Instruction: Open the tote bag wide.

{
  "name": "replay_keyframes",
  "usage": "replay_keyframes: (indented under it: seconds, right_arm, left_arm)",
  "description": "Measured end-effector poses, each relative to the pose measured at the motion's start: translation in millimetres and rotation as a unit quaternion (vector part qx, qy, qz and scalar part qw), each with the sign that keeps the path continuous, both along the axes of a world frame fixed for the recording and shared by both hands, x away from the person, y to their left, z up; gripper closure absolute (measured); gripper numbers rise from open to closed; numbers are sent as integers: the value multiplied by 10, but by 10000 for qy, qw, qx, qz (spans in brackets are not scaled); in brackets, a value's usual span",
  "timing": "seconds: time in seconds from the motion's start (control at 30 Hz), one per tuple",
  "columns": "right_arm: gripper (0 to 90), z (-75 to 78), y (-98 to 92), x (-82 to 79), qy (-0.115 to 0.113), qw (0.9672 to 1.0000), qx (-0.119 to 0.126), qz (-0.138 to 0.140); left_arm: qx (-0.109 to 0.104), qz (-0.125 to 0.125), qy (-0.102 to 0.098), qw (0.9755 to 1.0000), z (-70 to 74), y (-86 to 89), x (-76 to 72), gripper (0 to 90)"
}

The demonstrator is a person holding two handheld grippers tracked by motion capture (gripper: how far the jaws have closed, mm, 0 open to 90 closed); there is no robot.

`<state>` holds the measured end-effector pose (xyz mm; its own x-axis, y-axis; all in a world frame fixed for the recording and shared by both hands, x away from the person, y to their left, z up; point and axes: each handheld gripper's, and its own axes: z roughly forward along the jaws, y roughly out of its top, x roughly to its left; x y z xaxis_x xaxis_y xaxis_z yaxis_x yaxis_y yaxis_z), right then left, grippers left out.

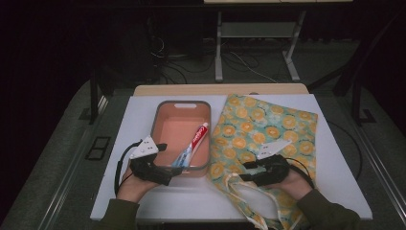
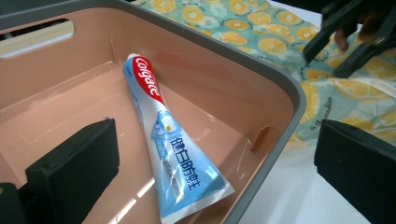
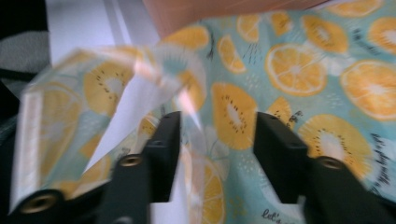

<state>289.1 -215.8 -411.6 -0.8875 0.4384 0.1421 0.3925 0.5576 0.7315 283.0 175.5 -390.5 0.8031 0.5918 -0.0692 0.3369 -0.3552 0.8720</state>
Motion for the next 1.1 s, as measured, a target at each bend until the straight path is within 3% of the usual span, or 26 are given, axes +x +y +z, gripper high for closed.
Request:
replay_keyframes:
  seconds: [0.2,0.5,0.63,0.73,0.77,0.8,0.83,0.87,1.03,1.1]
  right_arm:
    - [404,90,-200,-278,-140,9995,130,238]
    - [423,21,-114,-617,33,9966,180,805]
    - [550,-56,-5,-704,174,9929,63,1178]
    - [612,-93,29,-707,253,9916,-55,1268]
    - [722,-125,40,-703,323,9906,-93,1328]
    - [722,-125,40,-703,323,9906,-93,1328]
    - [816,-131,39,-694,300,9908,-113,1314]
    - [842,-126,35,-686,307,9908,-70,1317]
    - [875,-55,6,-658,230,9912,189,1288]
    - [878,32,-17,-616,99,9921,332,1210]
  left_arm:
    - [27,4,-1,10000,1,-2,0,0]
    - [37,8,-1,10000,0,-4,-1,0]
    - [46,10,-3,10000,0,-5,-2,0]
    - [42,9,-4,10000,-1,-5,-2,0]
    - [45,7,-4,10000,0,-5,-2,0]
    - [46,6,-6,10000,-1,-5,-1,0]
    - [44,5,-6,10000,0,-5,-2,0]
    - [46,4,-6,10000,-1,-5,-2,0]
    - [46,7,-4,10000,0,-6,-2,0]
    - [42,13,-3,10000,1,-7,-2,0]
